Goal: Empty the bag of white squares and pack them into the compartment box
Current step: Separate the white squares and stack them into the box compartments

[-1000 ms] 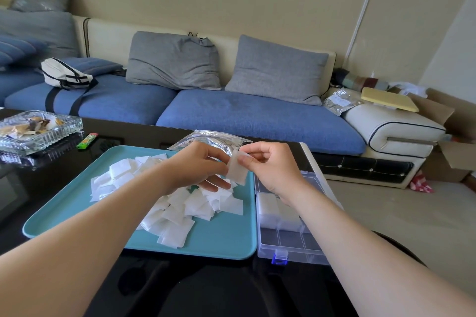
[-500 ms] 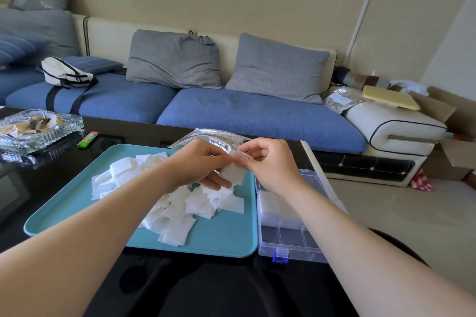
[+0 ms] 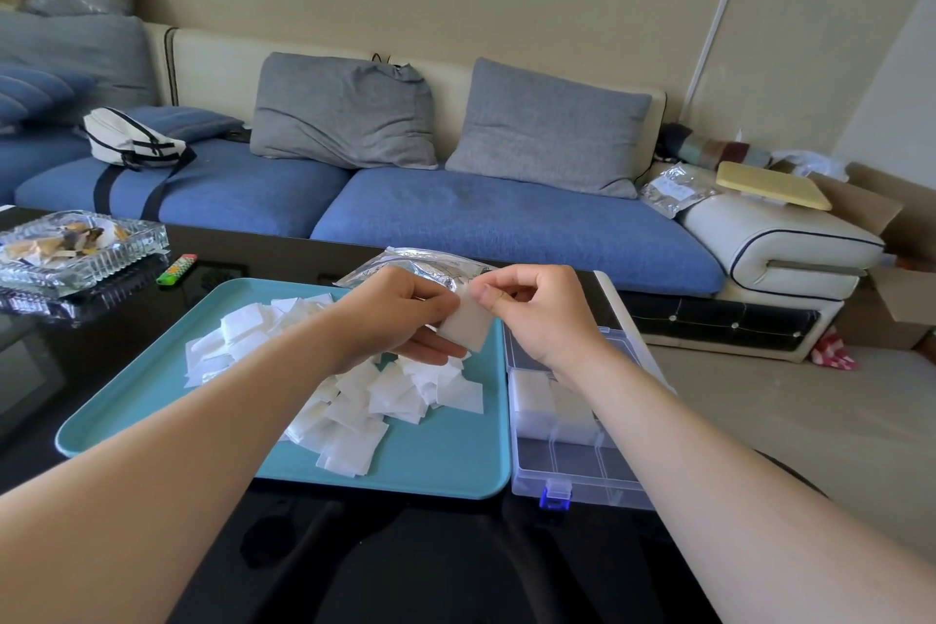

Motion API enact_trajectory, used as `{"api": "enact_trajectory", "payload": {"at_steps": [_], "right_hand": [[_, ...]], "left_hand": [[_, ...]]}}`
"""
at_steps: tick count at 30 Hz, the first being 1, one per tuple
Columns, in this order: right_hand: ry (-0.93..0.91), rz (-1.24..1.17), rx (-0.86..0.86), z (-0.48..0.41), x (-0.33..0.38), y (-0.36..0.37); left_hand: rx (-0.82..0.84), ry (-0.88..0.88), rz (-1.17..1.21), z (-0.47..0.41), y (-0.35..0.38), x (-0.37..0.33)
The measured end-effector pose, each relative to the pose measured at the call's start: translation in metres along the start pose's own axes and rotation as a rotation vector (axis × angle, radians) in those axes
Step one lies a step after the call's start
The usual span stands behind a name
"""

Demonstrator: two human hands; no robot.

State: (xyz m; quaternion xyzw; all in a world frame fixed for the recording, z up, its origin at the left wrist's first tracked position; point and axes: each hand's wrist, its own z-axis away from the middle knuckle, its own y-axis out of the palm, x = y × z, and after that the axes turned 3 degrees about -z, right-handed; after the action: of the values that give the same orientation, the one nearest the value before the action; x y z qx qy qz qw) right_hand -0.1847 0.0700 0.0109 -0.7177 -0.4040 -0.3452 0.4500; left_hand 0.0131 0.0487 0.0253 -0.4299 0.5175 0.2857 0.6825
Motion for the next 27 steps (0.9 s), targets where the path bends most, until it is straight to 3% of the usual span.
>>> {"api": "enact_trajectory", "payload": {"at_steps": [14,25,27], "right_hand": [[0.189,-0.127,-0.004,0.004,0.001,0.006],[-0.229,0.146,-0.167,0.015,0.019,0.028],[-0.220,0.184,-0.158,0.018,0.022,0.031]], "left_hand": [[0.019,0.010,0.174,0.000,0.008,-0.004],[0.009,-0.089,0.452,-0.004,0.023,-0.017],[0.030,-0.095,0.470,-0.002,0.026,-0.020]]}}
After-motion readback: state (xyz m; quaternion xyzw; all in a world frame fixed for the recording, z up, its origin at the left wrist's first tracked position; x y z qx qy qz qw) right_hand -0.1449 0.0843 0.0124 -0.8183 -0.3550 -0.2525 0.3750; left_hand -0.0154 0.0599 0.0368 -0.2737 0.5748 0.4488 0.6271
